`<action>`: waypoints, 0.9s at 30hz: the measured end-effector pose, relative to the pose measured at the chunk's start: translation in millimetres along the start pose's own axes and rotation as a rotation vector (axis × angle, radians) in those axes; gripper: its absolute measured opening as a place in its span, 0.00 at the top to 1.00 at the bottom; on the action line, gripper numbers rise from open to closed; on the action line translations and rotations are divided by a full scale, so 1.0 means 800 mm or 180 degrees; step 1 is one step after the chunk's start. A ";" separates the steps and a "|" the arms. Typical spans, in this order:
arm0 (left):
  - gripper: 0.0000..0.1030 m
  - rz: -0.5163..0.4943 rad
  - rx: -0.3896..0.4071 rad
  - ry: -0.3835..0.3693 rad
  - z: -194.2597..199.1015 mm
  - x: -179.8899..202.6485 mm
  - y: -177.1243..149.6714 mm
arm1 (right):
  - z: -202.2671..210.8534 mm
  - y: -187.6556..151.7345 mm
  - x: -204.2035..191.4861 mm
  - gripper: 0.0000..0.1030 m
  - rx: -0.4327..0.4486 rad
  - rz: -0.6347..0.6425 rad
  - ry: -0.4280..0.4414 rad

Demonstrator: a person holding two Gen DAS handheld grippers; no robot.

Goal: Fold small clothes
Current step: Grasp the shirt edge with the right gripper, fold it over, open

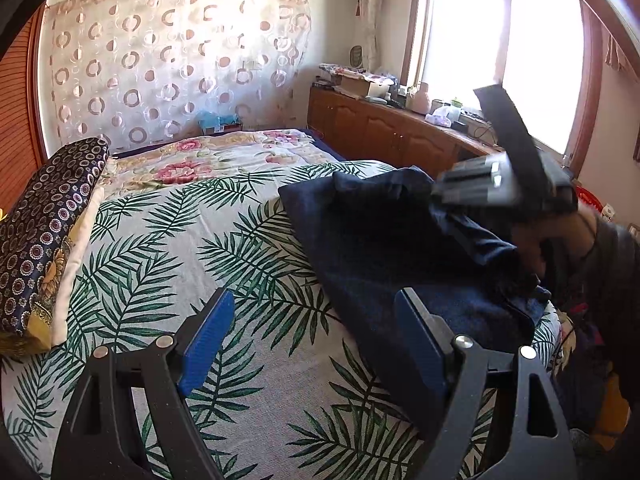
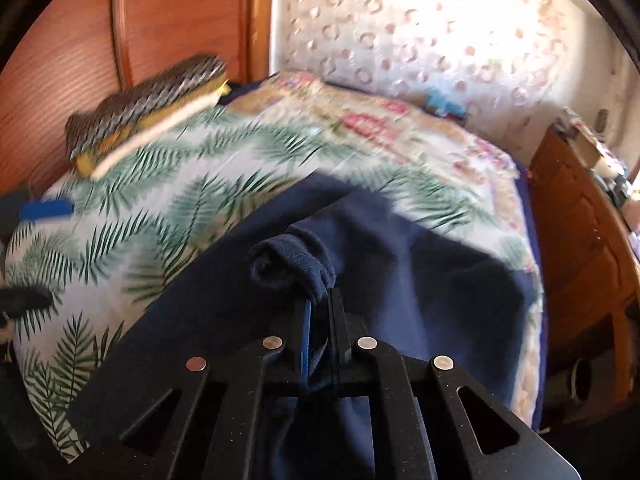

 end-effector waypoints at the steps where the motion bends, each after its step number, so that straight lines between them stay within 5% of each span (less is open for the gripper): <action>1: 0.20 -0.0003 -0.0002 -0.0002 0.000 0.001 0.000 | 0.006 0.006 0.014 0.93 0.0046 -0.0055 -0.0082; 9: 0.20 -0.0036 -0.0058 -0.0029 -0.007 0.006 -0.004 | 0.018 0.013 0.160 0.93 0.0082 -0.0941 -0.1174; 13: 0.20 -0.0054 -0.0101 -0.0048 -0.013 0.011 -0.007 | 0.027 0.003 0.147 0.73 0.0086 -0.0897 -0.1021; 18: 0.20 -0.0103 -0.0147 -0.0065 -0.019 0.020 -0.010 | 0.030 -0.016 0.108 0.72 0.0097 -0.0731 -0.0581; 27: 0.20 -0.0183 -0.0234 -0.0101 -0.028 0.035 -0.017 | 0.024 -0.113 0.025 0.63 -0.0107 -0.0597 -0.0047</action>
Point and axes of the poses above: each gripper's, at about its wrist camera, not at the fingertips, and z roughly against the way its jaws point, x to its right, y to its top, the point moved 7 cm from there along -z, roughly the way its jaws point, and after that the axes turned 12 degrees about -x, right-handed, at the moved point
